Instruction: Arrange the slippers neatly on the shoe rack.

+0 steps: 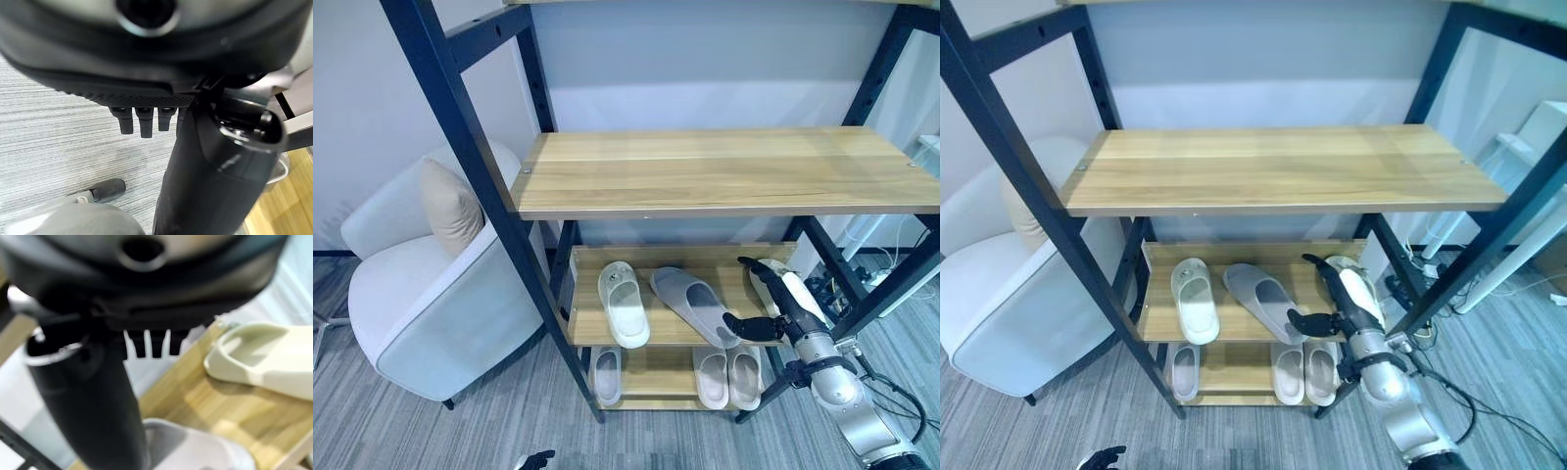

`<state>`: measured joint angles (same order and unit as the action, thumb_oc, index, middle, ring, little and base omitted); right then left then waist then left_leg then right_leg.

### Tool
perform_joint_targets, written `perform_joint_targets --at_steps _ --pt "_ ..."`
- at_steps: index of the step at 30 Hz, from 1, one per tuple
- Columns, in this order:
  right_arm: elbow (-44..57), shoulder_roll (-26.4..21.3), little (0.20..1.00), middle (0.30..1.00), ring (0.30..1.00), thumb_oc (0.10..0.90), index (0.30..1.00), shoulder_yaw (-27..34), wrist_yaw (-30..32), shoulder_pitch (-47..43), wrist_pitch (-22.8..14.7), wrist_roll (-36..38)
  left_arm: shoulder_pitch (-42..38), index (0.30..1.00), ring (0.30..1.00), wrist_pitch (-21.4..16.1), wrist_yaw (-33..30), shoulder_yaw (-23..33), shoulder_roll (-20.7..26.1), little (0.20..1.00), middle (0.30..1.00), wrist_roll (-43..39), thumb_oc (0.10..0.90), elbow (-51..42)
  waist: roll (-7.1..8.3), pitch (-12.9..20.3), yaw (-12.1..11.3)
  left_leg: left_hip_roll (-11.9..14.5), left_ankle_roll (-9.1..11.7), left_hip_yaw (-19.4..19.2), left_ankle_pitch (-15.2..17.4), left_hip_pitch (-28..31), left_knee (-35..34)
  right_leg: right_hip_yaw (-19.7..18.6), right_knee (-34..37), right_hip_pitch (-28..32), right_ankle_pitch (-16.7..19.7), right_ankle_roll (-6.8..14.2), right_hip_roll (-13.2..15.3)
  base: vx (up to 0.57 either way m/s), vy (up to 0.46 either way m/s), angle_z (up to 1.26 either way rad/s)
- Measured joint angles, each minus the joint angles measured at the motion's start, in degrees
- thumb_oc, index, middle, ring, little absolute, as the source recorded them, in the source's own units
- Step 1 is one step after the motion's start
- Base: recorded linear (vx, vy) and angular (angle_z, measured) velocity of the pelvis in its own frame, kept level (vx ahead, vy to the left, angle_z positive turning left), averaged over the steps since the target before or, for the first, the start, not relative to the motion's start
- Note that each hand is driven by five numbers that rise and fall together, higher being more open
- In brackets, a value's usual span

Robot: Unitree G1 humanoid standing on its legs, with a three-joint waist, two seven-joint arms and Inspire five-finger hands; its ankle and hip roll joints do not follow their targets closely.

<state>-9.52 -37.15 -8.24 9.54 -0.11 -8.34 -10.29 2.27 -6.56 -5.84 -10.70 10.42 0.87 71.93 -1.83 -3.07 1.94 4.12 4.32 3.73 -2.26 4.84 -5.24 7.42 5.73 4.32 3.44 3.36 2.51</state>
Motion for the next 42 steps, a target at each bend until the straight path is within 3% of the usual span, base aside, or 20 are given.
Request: perform_joint_targets --at_steps 15,22,27,28,29,30,38,42 --pt "-14.91 0.15 0.9 0.9 0.9 0.8 0.9 -1.82 3.93 -12.95 0.73 0.78 -1.33 0.9 0.9 -2.32 -0.12 -0.57 -0.16 0.9 0.9 0.28 0.8 -1.29 -1.0 -3.04 -2.56 -0.04 0.39 1.15 -0.81 -2.9 0.09 0.95 0.0 -2.61 0.44 -0.51 0.0 -0.01 0.006 0.04" --pt "-20.61 -0.18 0.9 0.9 0.9 0.8 0.9 -8.12 3.87 -20.06 0.77 2.42 -2.9 0.9 0.9 -3.13 -0.35 -1.79 -0.12 0.9 0.9 -0.82 0.8 -1.31 -1.22 -4.43 -3.98 -0.02 0.54 2.37 -1.23 -5.04 0.11 2.36 -0.03 -4.08 0.61 -0.68 -0.04 -0.02 0.019 0.09" --pt "-21.28 -0.04 0.9 0.9 0.9 0.8 0.9 -8.82 3.84 -20.9 0.75 2.37 -3.28 0.9 0.9 -3.35 -1.25 -2.19 0.04 0.9 0.9 -0.85 0.8 -1.9 -0.89 -5.5 -5.01 -0.12 0.58 3.2 -1.28 -5.42 0.11 3.24 -0.4 -4.02 0.5 -0.54 0.06 0.0 0.004 0.09" --pt "-21.31 -0.04 0.587 0.587 0.587 0.591 0.587 -8.81 3.84 -21.06 0.75 2.37 -3.41 0.9 0.9 -3.36 -1.32 -2.16 0.14 0.9 0.9 -0.85 0.8 -2.18 -0.71 -5.85 -5.22 -0.13 0.58 3.2 -1.29 -5.41 0.12 3.24 -0.4 -4.01 0.5 -0.54 0.06 0.0 0.0 0.0" --pt "-21.31 0.01 0.467 0.467 0.467 0.511 0.467 -8.81 3.85 -21.06 0.75 2.37 -3.43 0.9 0.9 -3.36 -1.41 -2.11 0.19 0.9 0.9 -0.85 0.8 -2.2 -0.59 -5.92 -5.46 -0.12 0.58 3.2 -1.29 -5.39 0.12 3.25 -0.4 -3.98 0.5 -0.54 0.06 0.0 0.0 0.0" --pt "-21.32 0.01 0.3 0.3 0.3 0.4 0.3 -8.81 3.85 -21.06 0.75 2.34 -3.49 0.9 0.9 -3.36 -1.52 -2.09 0.29 0.9 0.9 -0.85 0.8 -2.2 -0.36 -6.07 -5.48 -0.11 0.58 3.21 -1.29 -5.34 0.11 3.26 -0.4 -3.91 0.5 -0.54 0.06 0.0 0.0 0.0" --pt "-21.54 0.73 0.3 0.3 0.3 0.4 0.3 -6.69 3.9 -18.89 0.82 2.15 -3.51 0.9 0.9 -3.33 -2.17 -1.75 0.75 0.9 0.9 -0.82 0.8 -2.21 0.73 -6.73 -5.6 -0.14 0.63 3.57 -1.34 -4.34 0.1 3.52 -0.37 -2.79 0.38 -0.41 0.08 0.0 0.0 0.01" --pt "-17.97 2.55 0.3 0.3 0.3 0.4 0.3 -1.1 4.67 -14.13 0.85 2.53 -3.41 0.9 0.9 -3.12 -2.21 -0.23 0.63 0.9 0.9 -0.81 0.8 -2.11 1.07 -6.94 -5.5 -0.17 0.65 3.6 -1.36 -3.74 0.1 3.52 -0.38 -2.12 0.32 -0.35 0.11 0.0 0.0 0.0"
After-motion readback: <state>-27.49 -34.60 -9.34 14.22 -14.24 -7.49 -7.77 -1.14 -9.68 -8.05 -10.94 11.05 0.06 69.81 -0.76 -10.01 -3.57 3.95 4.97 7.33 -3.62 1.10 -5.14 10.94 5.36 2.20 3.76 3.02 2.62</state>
